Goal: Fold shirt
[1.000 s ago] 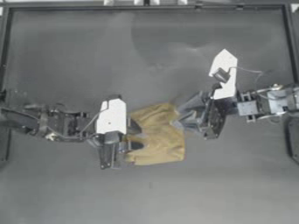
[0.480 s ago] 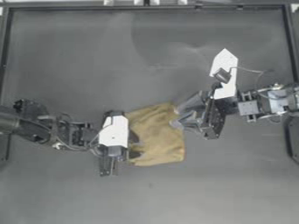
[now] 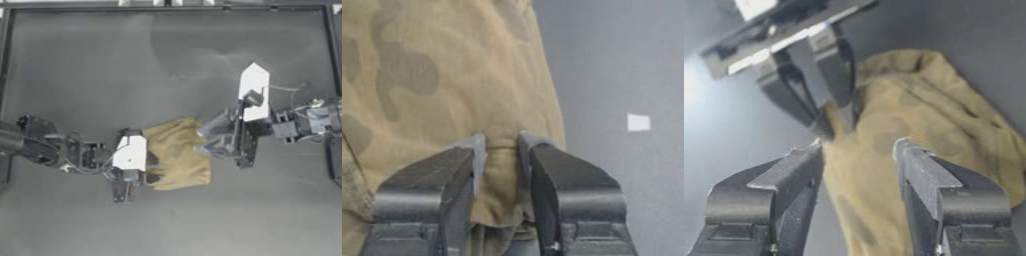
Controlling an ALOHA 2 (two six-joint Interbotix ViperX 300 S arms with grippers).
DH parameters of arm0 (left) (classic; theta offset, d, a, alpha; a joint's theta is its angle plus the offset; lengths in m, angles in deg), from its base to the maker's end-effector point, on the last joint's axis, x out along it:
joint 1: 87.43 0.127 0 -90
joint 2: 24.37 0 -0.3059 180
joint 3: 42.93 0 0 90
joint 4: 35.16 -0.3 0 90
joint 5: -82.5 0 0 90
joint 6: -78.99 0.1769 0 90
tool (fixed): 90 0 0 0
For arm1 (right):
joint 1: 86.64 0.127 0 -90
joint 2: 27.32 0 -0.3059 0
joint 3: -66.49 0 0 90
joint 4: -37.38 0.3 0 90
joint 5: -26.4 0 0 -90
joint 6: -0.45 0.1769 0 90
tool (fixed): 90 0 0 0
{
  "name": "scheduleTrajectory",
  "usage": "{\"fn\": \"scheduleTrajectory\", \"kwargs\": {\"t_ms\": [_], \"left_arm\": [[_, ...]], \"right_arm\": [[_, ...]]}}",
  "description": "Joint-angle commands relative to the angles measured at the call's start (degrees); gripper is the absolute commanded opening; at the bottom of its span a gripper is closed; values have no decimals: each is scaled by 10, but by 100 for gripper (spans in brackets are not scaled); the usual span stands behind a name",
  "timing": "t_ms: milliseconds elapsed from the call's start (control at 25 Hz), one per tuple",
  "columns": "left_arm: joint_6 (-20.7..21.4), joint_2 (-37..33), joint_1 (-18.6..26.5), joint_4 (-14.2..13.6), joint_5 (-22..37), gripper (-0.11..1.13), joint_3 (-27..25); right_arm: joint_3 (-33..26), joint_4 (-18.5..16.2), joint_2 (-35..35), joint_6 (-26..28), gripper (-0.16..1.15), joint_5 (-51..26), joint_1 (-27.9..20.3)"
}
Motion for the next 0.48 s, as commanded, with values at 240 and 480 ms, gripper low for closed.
{"fn": "scheduleTrajectory", "kwargs": {"t_ms": [240, 480], "left_arm": [[22, -84, 19, -2, 30, 72, 21], [35, -131, 37, -6, 77, 73, 21]], "right_arm": [[-17, -52, -15, -1, 82, 1, 5], [-18, -62, -16, -7, 82, -27, 4]]}}
